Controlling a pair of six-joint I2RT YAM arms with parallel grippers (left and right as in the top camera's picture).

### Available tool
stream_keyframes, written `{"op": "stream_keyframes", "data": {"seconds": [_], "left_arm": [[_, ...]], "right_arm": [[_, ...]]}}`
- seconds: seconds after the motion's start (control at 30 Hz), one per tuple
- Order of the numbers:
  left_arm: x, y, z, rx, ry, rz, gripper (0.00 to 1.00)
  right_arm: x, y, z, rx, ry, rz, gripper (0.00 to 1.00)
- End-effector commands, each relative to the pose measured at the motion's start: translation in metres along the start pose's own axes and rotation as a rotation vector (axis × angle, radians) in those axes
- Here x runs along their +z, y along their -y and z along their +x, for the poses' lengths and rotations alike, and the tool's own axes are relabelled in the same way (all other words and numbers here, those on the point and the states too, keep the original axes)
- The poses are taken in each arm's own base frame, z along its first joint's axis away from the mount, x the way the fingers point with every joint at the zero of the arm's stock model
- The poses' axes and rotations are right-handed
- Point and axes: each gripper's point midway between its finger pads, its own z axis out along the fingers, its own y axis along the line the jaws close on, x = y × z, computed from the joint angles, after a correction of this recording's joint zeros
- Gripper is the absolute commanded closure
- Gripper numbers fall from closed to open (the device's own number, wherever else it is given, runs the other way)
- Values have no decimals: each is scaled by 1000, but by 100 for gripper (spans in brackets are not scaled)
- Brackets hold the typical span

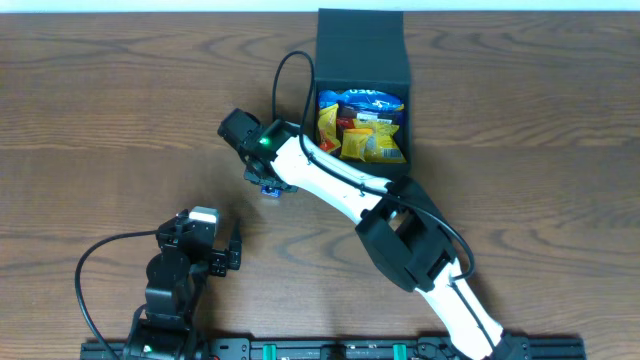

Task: Pack container
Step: 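Lift the Eclipse tin and carry it over the black box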

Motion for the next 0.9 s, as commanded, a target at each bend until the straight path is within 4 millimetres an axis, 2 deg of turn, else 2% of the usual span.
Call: {"op": "stream_keyframes", "data": {"seconds": [0.0,0.3,0.7,0.87], "left_arm": [[3,-2,14,9,-30,-12,5],[3,-2,14,9,-30,-12,4],[3,-2,14,9,-30,-12,5],[3,-2,14,9,-30,-12,5]], "right_arm": [[-5,-5,-4,-25,28,4,64],[-25,-10,-16,-79,72,-10,65],[-95,-8,-42,-121,201,-56,66],[-117,1,-53,-113,252,-44,66]]}}
